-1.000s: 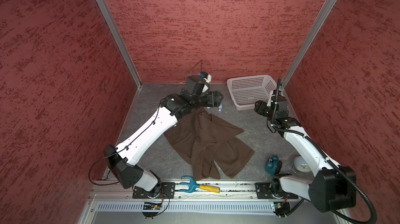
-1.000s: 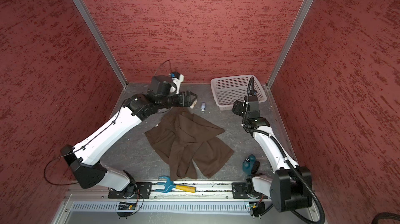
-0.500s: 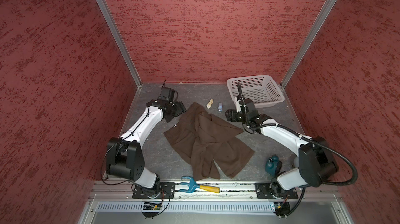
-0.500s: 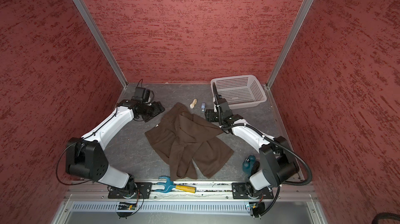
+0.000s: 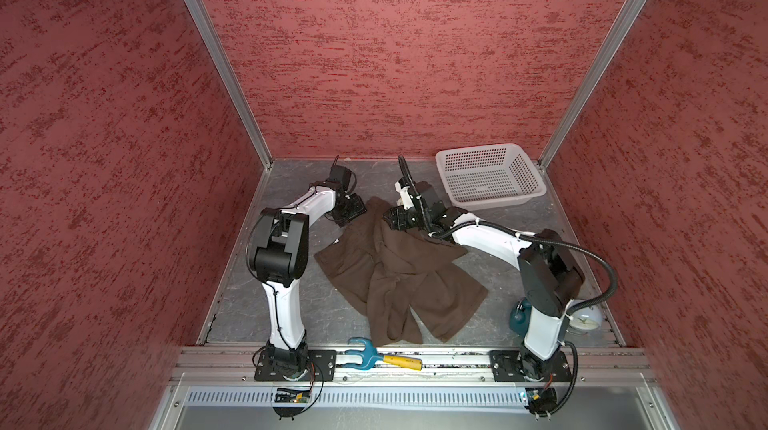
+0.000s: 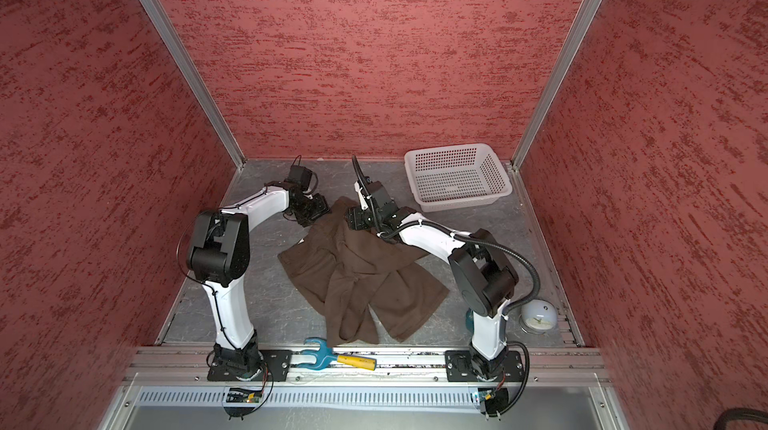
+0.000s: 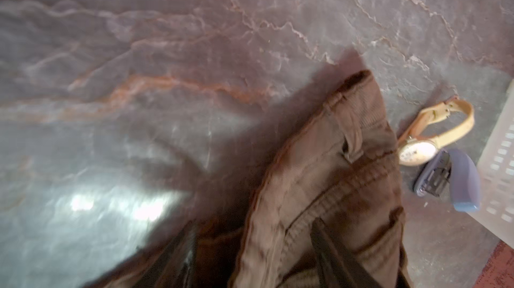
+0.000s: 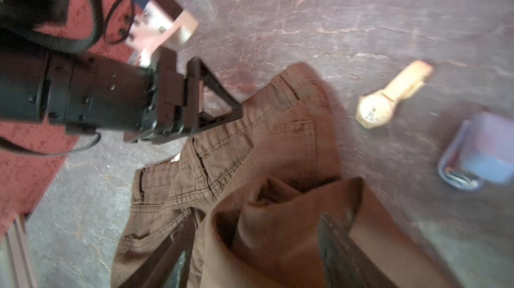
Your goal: Fold and stack the trousers
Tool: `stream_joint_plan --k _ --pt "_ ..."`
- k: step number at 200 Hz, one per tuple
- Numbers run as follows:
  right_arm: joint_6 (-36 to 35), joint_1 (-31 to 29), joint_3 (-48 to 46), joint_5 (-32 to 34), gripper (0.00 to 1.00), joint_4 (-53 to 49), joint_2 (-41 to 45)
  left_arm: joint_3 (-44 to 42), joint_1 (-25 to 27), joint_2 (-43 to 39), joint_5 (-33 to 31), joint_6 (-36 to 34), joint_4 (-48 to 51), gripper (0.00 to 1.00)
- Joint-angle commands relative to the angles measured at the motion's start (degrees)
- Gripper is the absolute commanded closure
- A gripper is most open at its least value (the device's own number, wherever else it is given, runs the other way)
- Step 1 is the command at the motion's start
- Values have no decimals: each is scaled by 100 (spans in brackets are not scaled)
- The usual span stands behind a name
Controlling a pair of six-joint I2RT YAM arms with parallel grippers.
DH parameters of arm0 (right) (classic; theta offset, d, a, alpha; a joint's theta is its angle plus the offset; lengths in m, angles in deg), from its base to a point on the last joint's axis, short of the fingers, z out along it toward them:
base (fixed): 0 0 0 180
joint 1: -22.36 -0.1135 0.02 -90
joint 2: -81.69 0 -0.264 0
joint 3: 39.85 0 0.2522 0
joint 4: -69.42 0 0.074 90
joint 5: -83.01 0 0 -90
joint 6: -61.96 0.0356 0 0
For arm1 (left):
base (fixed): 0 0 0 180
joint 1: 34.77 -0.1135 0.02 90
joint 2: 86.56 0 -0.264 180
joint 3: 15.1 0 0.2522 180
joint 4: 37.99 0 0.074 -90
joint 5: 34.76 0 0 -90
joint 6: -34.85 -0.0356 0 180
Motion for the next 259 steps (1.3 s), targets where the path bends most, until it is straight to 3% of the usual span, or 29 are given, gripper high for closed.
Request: stream_joint_plan --k 1,7,14,68,126,182,188,199,222,259 --pt "98 -46 172 -457 70 122 -186 543 71 172 63 -25 -63 33" --pt "102 -46 135 -434 88 126 -181 680 95 236 15 -35 7 33" --pt "79 -46 71 -358 100 114 -116 854 137 301 -47 -52 89 33" --pt "-240 227 -1333 1116 100 -46 1384 1831 535 722 -872 -141 687 28" --pt "-41 367 -2175 1466 100 -241 2147 2875 807 1876 -1300 -10 1493 35" --pt "93 801 -2652 1752 100 -229 2837 3179 822 2337 -1605 69 1702 20" --pt "109 889 -2685 1753 100 -244 2908 3244 821 2418 -1574 41 1760 24" --pt "139 1086 -2757 1755 100 -283 3073 3283 827 2504 -1531 -8 1791 43" --pt "225 1632 -2874 1694 100 -382 3515 3251 813 2525 -1531 -56 1891 100" --pt "180 2333 -2782 1918 100 -762 4102 3197 669 1945 -1528 -231 1980 100"
